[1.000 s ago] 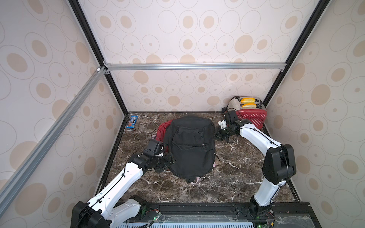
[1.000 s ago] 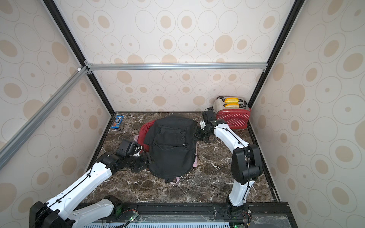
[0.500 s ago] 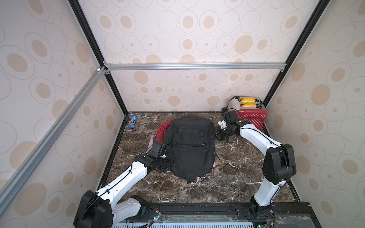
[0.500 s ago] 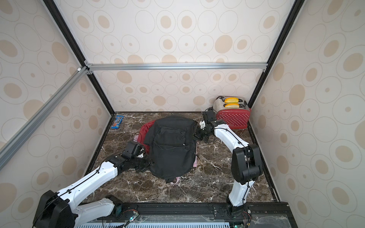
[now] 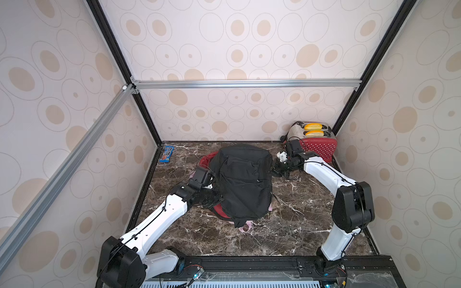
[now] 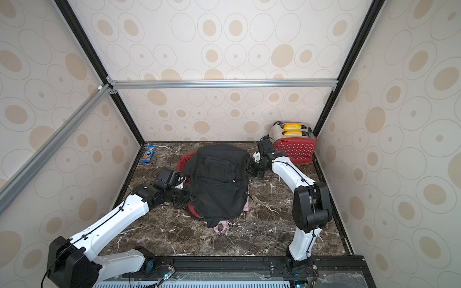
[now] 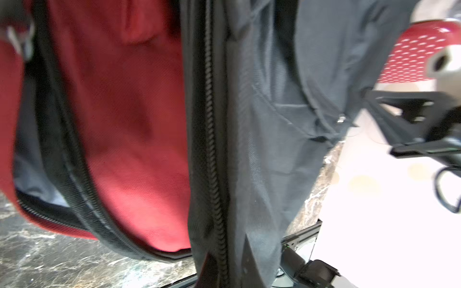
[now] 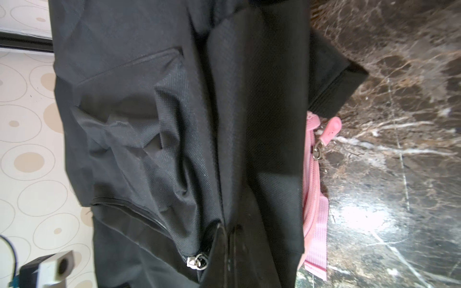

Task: Zip up the backpack
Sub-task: Adjust the backpack on the backpack.

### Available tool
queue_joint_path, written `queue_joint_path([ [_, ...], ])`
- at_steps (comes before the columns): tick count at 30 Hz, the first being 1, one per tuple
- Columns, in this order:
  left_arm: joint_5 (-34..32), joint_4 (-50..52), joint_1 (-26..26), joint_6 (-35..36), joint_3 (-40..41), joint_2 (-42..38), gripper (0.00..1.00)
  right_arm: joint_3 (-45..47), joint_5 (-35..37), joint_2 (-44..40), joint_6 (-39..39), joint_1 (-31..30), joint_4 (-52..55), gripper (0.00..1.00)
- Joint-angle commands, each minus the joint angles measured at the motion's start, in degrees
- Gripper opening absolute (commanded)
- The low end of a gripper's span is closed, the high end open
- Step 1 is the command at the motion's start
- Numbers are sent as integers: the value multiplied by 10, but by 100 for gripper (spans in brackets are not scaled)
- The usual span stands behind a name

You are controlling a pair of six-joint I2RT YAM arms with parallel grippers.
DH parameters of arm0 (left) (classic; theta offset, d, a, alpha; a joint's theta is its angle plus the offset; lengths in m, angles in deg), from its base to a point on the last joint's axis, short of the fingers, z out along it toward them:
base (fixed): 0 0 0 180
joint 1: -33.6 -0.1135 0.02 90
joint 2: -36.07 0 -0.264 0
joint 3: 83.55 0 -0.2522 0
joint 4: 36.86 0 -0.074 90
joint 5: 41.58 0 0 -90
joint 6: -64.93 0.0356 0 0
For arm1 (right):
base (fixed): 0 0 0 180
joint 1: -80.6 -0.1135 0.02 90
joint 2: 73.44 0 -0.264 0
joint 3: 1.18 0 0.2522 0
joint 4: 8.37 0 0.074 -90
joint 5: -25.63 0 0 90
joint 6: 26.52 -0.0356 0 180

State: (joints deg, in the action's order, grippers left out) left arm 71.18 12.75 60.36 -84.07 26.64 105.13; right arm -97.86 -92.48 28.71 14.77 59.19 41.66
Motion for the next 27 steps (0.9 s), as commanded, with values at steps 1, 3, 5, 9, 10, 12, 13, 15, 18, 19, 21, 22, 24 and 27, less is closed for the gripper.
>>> queue_joint_path([
  [1,-15,-1,-37,43,-51,9,0,-17,-19,-29,5,-5,27,0],
  [3,-16,27,-68,69,-57,23,0,-14,-15,-34,12,-6,34,0],
  [5,-24,41,-92,96,-64,40,0,-4,-11,-42,18,-6,39,0],
  [9,-27,35,-122,125,-59,83,0,32,-13,-60,12,-6,27,0],
  [10,-25,31,-125,128,-56,94,0,41,-13,-64,6,-6,19,0],
  [12,-17,20,-126,128,-44,106,6,56,-10,-70,-10,-6,5,0],
  [13,-12,16,-126,126,-36,107,24,65,-9,-72,-20,-6,-7,0],
  [15,-15,12,-126,120,-15,93,42,77,-11,-70,-35,-6,-30,0],
  [18,-29,15,-126,116,20,51,63,74,-9,-59,-39,-5,-37,0],
  [19,-34,30,-126,119,23,40,65,73,-9,-57,-41,-5,-40,0],
  [21,-36,49,-126,117,33,12,67,71,-9,-52,-44,-5,-46,0],
  [22,-32,51,-126,107,43,-4,68,70,-10,-49,-46,-6,-48,0],
  [24,-16,35,-126,85,70,-34,69,69,-13,-45,-48,-4,-51,0],
  [27,1,10,-126,54,112,-64,68,71,-18,-40,-52,-3,-58,0],
])
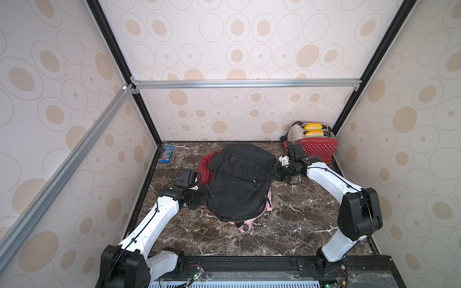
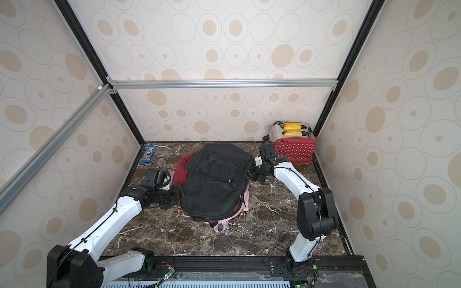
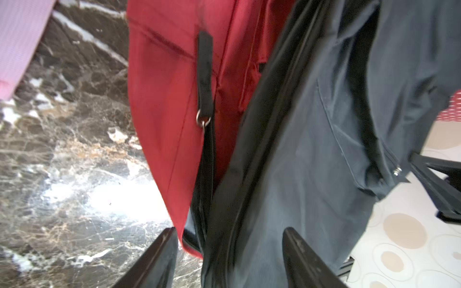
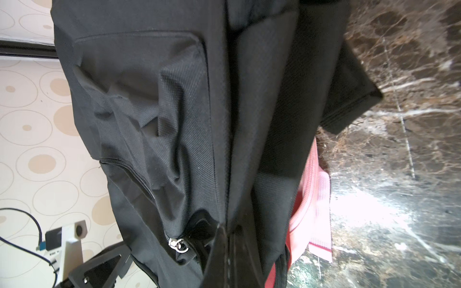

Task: Zip up the backpack
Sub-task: Adjust the backpack on the backpack.

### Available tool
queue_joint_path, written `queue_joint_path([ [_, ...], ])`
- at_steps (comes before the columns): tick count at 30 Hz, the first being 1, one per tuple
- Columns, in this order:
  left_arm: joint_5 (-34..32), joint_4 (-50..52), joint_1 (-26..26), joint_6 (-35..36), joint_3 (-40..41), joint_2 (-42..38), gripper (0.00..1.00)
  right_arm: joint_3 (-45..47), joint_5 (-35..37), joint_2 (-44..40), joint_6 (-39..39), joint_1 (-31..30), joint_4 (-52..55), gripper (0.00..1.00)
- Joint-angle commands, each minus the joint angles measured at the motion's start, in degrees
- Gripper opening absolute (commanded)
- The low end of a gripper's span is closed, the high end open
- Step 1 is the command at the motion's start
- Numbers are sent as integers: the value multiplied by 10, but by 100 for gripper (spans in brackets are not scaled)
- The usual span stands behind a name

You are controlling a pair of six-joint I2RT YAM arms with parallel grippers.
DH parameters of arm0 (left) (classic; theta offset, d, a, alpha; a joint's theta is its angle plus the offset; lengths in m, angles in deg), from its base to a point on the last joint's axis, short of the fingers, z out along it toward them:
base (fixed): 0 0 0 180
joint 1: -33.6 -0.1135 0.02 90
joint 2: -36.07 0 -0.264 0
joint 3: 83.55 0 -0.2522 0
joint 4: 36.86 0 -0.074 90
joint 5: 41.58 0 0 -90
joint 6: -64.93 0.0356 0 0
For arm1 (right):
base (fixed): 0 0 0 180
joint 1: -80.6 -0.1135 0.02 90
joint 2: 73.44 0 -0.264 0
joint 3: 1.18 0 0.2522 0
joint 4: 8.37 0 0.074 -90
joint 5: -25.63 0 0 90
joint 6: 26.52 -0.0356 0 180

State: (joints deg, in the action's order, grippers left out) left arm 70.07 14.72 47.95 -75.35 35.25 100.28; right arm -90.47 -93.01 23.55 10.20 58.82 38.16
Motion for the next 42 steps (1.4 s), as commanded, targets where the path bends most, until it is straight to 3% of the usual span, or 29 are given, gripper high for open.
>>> queue_joint_path([
  [1,16,-35,-2,-42,37,-20,68,-3,-14,13,-6,1,-24,0],
  [15,56,-179,23,-111,74,13,65,-1,-31,24,-11,2,-38,0],
  [21,78,-222,30,-120,66,39,58,2,-38,30,-18,1,-44,0],
  [29,109,-232,30,-138,43,35,12,-5,-48,39,-22,2,-47,0],
  [32,117,-220,30,-124,24,47,1,-12,-47,35,-11,5,-35,0],
  [40,126,-140,29,-88,-67,70,0,-52,-10,19,60,12,45,0],
  [42,123,-116,28,-79,-93,78,7,-58,-4,15,71,13,57,0],
])
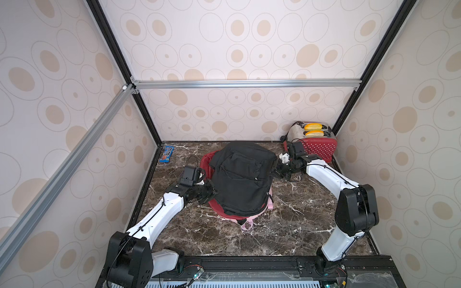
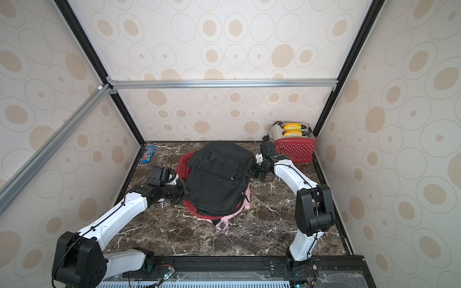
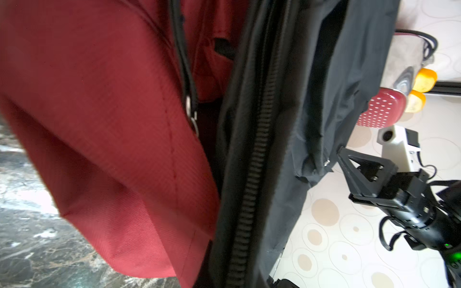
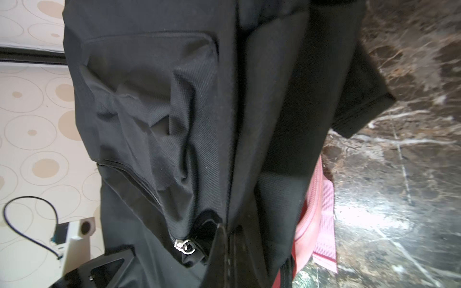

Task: Zip up the backpack
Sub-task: Adjust the backpack on the backpack.

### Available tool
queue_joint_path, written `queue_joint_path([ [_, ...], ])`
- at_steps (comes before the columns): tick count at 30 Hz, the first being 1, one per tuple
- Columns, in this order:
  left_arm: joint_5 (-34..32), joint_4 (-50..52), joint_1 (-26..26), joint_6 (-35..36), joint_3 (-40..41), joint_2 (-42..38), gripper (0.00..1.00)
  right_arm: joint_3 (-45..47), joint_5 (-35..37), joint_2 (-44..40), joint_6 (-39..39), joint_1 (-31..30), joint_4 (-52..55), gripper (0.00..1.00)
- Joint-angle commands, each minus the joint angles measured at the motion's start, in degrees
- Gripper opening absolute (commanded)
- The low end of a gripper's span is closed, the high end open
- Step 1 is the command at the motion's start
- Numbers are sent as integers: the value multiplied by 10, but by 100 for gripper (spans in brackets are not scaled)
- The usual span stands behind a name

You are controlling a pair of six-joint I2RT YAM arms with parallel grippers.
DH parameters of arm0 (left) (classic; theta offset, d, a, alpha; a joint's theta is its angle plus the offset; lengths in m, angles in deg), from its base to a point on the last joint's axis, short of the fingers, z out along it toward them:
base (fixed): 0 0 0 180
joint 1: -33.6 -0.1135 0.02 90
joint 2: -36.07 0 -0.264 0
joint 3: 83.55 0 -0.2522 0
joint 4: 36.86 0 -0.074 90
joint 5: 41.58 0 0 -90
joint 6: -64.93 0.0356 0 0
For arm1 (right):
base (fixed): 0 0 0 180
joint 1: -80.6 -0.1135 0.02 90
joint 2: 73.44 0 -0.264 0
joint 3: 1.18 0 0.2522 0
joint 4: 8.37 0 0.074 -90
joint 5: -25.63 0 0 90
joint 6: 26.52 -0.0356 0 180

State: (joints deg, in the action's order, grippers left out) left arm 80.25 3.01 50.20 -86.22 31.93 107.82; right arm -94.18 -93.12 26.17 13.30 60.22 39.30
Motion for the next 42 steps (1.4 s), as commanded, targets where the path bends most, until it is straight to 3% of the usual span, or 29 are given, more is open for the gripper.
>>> queue_joint_path([
  [1,19,17,6,37,-71,7,16,-22,-3,-12,42,-1,48,0],
  [4,17,50,6,52,-94,21,47,-20,-3,-12,43,-2,52,0],
  [8,7,115,6,80,-109,33,56,-23,-5,-9,45,-1,54,0],
  [10,4,122,6,86,-102,29,52,-26,-3,-9,46,-1,54,0],
  [14,12,106,6,76,-78,28,22,-27,-11,-6,46,-2,51,0],
  [18,16,57,6,63,-64,30,0,-27,-17,-2,53,-1,52,0],
  [22,9,48,6,63,-64,34,0,-51,-14,-2,93,-2,87,0],
  [24,-1,54,6,70,-65,35,0,-77,-2,-2,123,-2,127,8],
  [27,-14,70,5,84,-73,42,0,-113,37,-20,168,-1,188,31],
  [29,-24,83,5,95,-78,47,0,-148,71,-34,194,-1,244,71],
  [30,-26,89,4,100,-81,50,0,-165,88,-43,212,-1,272,78],
  [33,-37,115,0,113,-93,53,0,-175,161,-91,247,0,312,79],
  [37,-37,139,-10,127,-114,58,0,-115,263,-188,281,-1,330,80],
  [40,-42,164,-18,147,-134,64,0,-27,284,-256,296,-1,329,76],
  [42,-43,181,-24,160,-144,68,0,31,273,-289,297,-2,324,67],
])
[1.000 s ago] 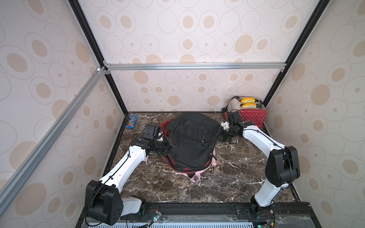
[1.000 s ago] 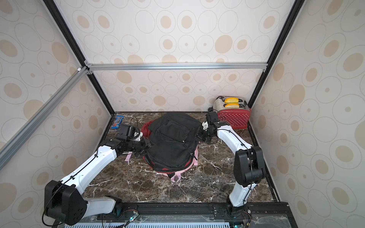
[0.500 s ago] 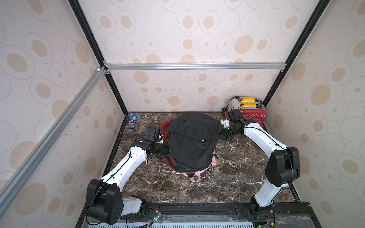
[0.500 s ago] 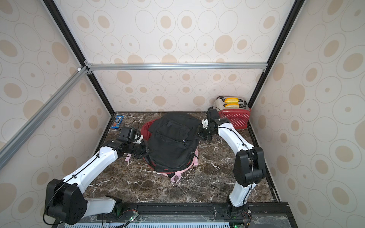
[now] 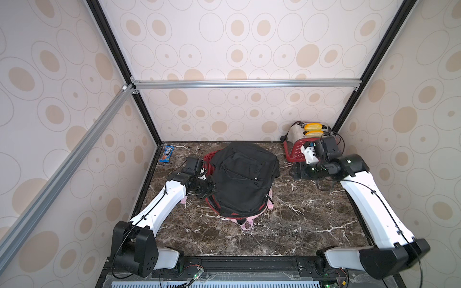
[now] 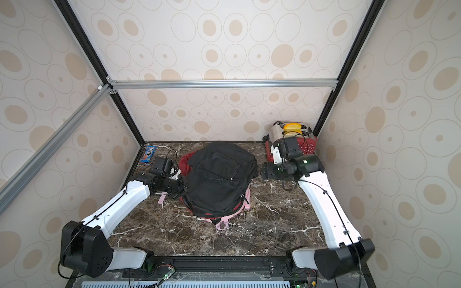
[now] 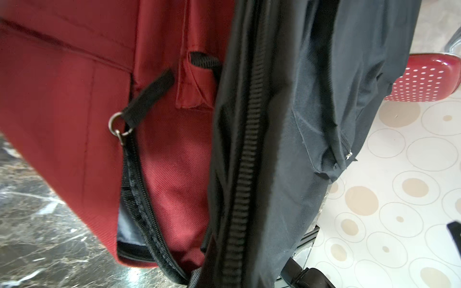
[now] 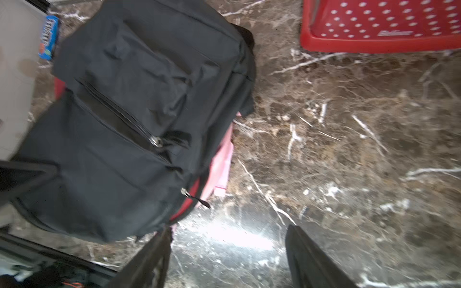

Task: Zip up the backpack
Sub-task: Adjust the backpack on the backpack.

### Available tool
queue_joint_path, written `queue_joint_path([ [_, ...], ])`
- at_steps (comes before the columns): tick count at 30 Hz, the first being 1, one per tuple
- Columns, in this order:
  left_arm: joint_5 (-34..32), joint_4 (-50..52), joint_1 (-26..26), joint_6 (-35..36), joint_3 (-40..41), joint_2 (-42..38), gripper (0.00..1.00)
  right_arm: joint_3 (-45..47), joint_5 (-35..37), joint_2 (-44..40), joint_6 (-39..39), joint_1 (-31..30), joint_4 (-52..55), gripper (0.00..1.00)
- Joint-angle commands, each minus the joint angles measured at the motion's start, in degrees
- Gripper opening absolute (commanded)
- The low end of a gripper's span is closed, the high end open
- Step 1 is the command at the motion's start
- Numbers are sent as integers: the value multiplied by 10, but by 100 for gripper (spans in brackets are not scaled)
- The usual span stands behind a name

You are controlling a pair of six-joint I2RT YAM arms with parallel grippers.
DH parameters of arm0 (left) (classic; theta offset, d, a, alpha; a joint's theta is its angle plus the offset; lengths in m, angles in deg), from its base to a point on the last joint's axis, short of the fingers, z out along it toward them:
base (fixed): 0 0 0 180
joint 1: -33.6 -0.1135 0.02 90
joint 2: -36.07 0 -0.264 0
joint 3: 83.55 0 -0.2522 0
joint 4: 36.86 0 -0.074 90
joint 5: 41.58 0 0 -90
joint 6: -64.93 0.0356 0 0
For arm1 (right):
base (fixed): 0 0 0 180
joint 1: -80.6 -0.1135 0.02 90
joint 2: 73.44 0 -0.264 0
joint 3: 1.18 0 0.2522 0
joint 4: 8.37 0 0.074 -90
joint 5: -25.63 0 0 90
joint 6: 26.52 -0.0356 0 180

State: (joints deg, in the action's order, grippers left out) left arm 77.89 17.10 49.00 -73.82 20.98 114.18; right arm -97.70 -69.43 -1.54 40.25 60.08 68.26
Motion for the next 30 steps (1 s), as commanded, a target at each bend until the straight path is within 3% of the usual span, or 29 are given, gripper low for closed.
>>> queue_joint_path([
  [1,-22,50,-14,44,-39,6,0,93,17,-30,30,-1,26,62],
  [4,-29,74,-16,64,-50,12,0,162,-33,-69,26,-1,-9,51],
  [10,-24,87,-18,74,-64,40,0,202,-124,-69,38,-15,-56,52],
  [16,-26,100,-18,87,-87,64,0,191,-132,-7,64,-63,-76,54],
  [30,-35,116,-18,95,-99,87,0,186,-204,88,74,-84,-169,49],
])
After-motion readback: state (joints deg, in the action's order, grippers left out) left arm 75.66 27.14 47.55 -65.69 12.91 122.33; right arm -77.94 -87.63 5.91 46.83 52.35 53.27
